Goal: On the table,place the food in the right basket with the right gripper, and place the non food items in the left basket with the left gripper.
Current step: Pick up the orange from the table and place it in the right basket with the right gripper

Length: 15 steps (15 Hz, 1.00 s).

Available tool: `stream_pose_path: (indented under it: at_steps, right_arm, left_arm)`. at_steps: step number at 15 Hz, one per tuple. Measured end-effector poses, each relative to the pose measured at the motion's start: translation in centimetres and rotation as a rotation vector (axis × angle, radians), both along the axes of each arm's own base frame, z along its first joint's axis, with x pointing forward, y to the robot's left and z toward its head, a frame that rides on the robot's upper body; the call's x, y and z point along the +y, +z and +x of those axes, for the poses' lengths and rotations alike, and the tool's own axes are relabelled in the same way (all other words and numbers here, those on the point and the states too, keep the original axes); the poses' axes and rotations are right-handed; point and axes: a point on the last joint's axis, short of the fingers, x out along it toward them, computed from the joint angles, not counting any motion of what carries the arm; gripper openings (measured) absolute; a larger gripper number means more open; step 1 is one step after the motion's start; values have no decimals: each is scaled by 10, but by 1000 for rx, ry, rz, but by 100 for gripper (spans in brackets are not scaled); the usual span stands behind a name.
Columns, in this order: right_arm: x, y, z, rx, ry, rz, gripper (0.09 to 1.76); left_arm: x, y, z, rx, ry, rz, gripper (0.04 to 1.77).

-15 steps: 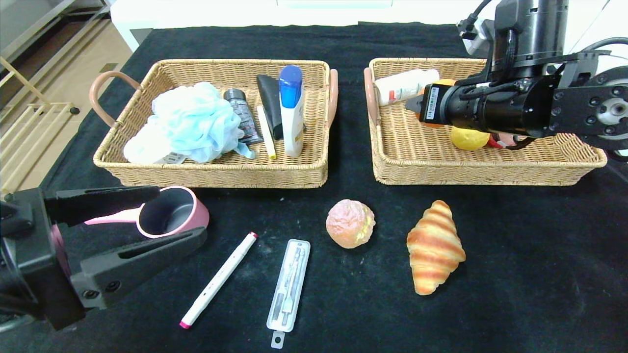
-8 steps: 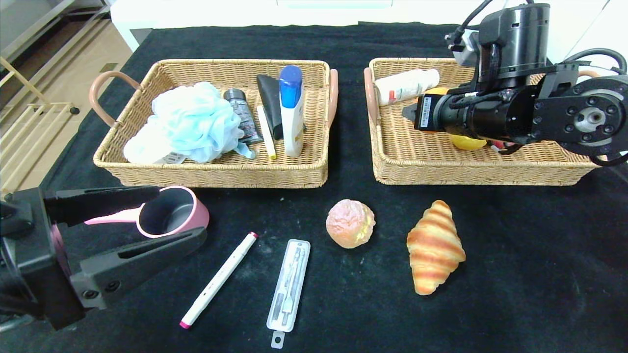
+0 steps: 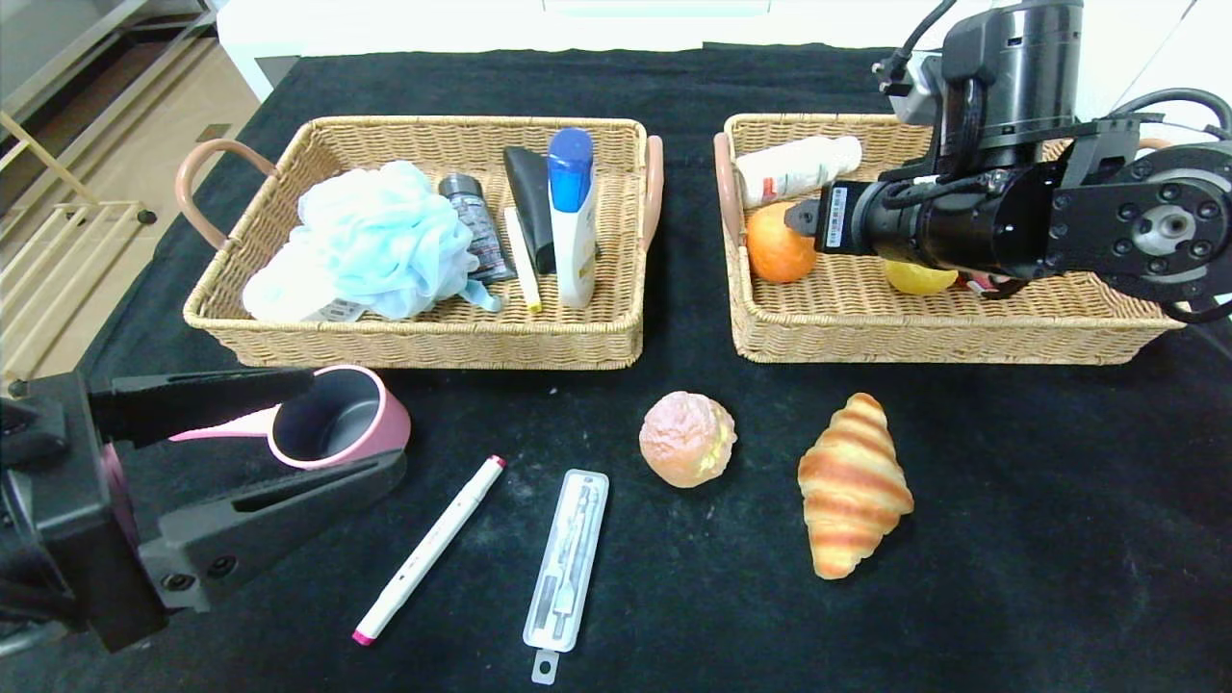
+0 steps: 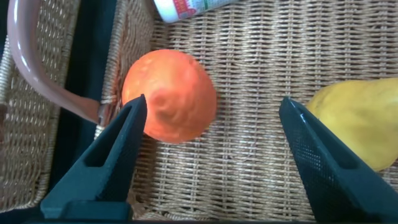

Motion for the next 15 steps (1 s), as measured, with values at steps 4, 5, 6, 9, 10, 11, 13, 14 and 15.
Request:
stream_pose_path:
  at_steps: [4, 5, 6, 9, 10, 11, 13, 14, 15]
  right_arm:
    - [1, 2, -5, 1, -6, -34, 162]
    - [1, 4, -8, -1, -17, -42, 163]
    - [1, 7, -13, 1, -21, -47, 164]
    - [-1, 9, -33, 45, -25, -77, 166]
    - [-2, 9, -40, 59, -23, -85, 167]
    - [-3, 7, -49, 85, -24, -93, 167]
    - [-7, 3, -65, 151, -29, -102, 168]
    - [-10, 1, -71, 184, -35, -97, 168]
    - [-12, 1, -76, 210, -44, -84, 169]
  left_arm:
    - [0, 0, 0, -1, 0, -1, 172]
    - [0, 0, 0, -2, 1, -1, 172]
    - [0, 0, 0, -2, 1, -1, 172]
    - [0, 0, 0, -2, 1, -1, 172]
    - [0, 0, 0, -2, 1, -1, 172]
    - [0, 0, 0, -4, 0, 3, 172]
    - [0, 0, 0, -5, -1, 6, 172]
    - [0, 0, 0, -5, -2, 6, 172]
    - [0, 0, 0, -5, -2, 6, 172]
